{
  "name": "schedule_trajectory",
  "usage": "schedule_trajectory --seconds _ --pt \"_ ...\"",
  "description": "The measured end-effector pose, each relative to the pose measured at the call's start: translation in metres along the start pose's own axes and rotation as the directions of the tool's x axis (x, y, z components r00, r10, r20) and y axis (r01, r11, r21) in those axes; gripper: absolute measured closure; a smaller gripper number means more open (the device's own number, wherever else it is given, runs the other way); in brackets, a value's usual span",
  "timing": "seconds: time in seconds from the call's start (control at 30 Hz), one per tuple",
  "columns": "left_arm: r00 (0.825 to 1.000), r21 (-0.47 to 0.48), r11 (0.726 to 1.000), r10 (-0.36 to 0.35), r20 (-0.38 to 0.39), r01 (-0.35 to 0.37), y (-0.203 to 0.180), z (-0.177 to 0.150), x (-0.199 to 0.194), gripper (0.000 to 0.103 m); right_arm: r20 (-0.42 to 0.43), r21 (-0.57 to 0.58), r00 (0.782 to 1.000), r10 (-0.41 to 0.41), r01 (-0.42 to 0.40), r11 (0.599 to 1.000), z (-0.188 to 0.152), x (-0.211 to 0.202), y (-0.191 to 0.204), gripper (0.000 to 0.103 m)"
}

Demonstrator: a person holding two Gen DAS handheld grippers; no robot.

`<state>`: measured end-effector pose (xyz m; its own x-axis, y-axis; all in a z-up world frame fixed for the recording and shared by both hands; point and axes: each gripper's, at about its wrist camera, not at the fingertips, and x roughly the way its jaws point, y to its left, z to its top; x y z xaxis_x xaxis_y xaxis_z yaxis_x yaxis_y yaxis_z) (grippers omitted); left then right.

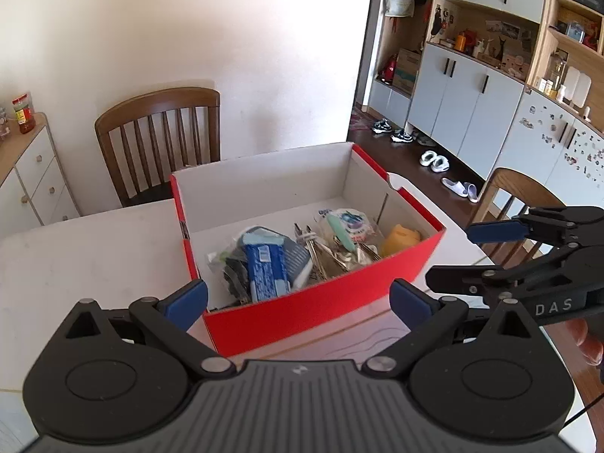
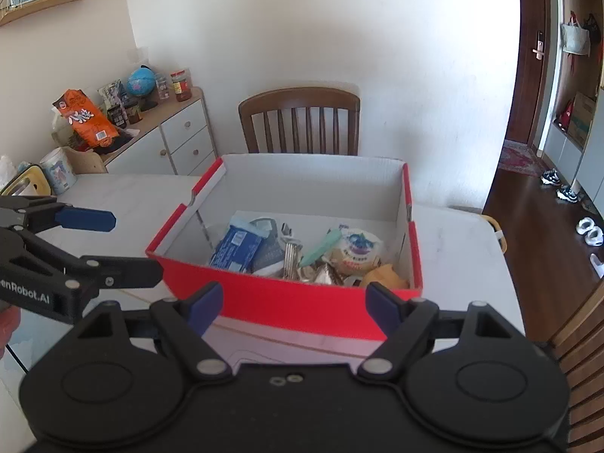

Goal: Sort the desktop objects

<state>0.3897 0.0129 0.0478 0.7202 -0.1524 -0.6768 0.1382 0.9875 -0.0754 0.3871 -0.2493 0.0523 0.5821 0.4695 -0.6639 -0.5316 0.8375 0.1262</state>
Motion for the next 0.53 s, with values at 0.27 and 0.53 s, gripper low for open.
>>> schedule_trajectory --seconds 0.27,0.53 --pt "1.0 0.036 0.999 0.026 0.008 -0.026 -0.006 -0.009 -0.001 0.0 -0.011 0.013 1.0 0.001 -0.001 1.0 -0.009 -0.003 -0.001 0.02" --pt "1.0 0.032 0.999 0.017 0.0 -0.017 -0.005 -0.015 -0.003 0.0 -0.007 0.027 1.0 -0.019 0.019 0.999 -0.024 -0.013 0.001 0.02"
